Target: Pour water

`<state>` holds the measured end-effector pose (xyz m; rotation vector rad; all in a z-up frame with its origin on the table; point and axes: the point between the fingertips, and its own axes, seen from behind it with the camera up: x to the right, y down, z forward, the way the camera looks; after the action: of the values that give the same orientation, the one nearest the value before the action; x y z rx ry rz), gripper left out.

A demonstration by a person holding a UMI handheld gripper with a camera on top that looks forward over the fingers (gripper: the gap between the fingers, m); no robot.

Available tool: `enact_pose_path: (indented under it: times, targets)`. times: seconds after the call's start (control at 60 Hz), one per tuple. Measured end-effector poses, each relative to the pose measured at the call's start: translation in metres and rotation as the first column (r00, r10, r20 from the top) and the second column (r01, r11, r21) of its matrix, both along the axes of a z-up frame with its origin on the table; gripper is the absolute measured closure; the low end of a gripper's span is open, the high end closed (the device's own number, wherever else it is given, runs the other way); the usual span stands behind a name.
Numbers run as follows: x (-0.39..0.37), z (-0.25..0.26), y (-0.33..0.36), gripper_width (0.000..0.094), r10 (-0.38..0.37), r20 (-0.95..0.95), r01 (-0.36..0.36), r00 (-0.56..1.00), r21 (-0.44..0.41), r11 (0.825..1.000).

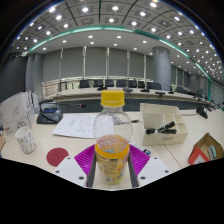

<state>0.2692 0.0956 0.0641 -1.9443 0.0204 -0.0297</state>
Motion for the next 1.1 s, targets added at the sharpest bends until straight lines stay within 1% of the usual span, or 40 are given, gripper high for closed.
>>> enact_pose_path:
  times: [0.117,0.133,0.183,0.267,0.4,0.483,0.517,0.65,0.717,0.783,0.867,0.95,1.033,1.1]
  targets:
    - [0.0,0.002,0.005,0.0483,-0.021,0.007,0.021,1.0,0.014,1.0]
    - [0.0,0.002,0.005,0.0509,-0.023,0.014,0.022,1.0,0.013,1.0]
    - [-0.001,0.004,0.004,0.0535,-0.024,0.039,0.023,0.999,0.011,1.0]
    - [-0.004,0.014,0.005,0.0536,-0.03,0.101,0.029,0.994,0.012,1.0]
    - [-0.008,0.058,0.008,0.0535,-0.063,0.286,0.054,0.956,0.039,0.998]
    - [-0.023,0.091,0.013,0.0535,-0.075,0.469,0.056,0.88,0.054,0.997]
    - [-0.028,0.109,0.014,0.0537,-0.071,0.538,0.043,0.84,0.064,0.997]
    - [-0.076,0.152,0.029,0.0538,-0.038,0.816,-0.029,0.577,0.067,0.997]
    - [-0.103,0.166,0.036,0.0537,-0.01,0.908,-0.078,0.419,0.047,0.996]
    - [-0.134,0.174,0.043,0.0536,0.009,0.969,-0.135,0.247,0.025,0.991]
    - [-0.17,0.172,0.051,0.0538,0.028,0.998,-0.187,0.047,-0.019,0.982]
    - [-0.202,0.158,0.058,0.0538,0.045,0.991,-0.234,-0.127,-0.074,0.969]
    - [-0.228,0.146,0.061,0.0536,0.031,0.952,-0.268,-0.304,-0.117,0.956]
    - [-0.247,0.13,0.065,0.0535,0.031,0.916,-0.295,-0.4,-0.16,0.942]
